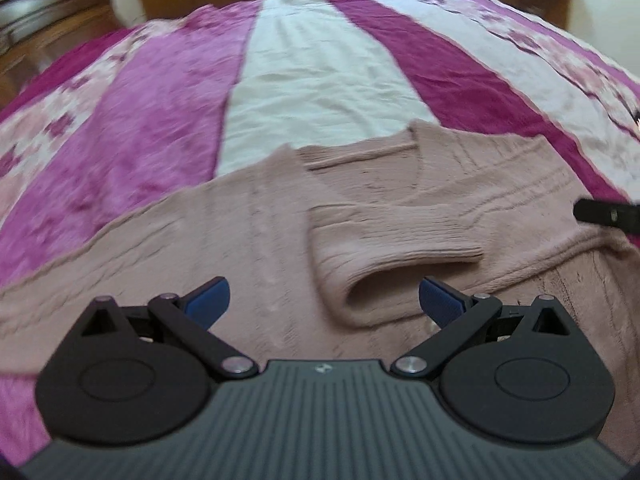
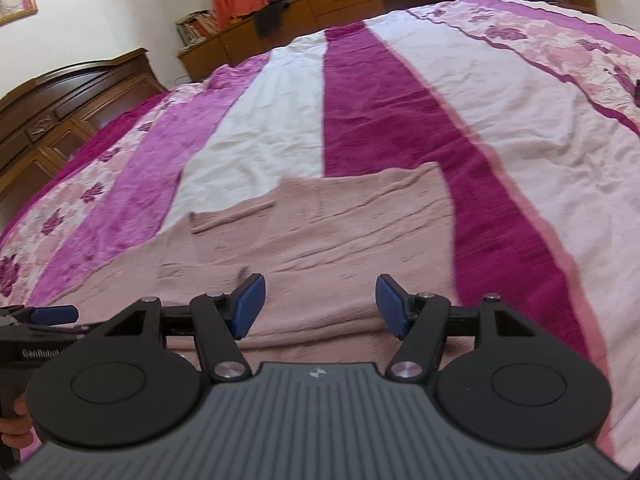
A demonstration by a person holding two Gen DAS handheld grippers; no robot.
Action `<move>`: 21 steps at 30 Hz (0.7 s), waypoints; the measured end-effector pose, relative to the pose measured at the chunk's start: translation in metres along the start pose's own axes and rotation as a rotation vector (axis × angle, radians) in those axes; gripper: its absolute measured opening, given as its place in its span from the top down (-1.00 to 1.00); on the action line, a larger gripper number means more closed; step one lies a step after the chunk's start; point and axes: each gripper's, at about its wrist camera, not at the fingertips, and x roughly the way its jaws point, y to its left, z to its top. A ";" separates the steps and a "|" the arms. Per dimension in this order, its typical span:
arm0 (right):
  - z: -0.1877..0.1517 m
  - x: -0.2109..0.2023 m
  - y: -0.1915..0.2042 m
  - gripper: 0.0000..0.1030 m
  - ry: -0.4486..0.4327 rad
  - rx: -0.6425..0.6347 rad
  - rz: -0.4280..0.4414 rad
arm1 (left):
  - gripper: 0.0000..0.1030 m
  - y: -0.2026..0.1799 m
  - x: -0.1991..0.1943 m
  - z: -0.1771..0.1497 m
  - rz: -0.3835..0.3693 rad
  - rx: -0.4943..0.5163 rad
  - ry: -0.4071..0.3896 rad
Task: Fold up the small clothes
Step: 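Move the left tool to the other sleeve cuff and grasp it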
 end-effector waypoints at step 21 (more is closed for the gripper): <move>0.005 0.056 -0.017 -0.34 -0.018 -0.040 -0.102 | 0.73 0.005 0.025 0.011 -0.044 -0.032 -0.136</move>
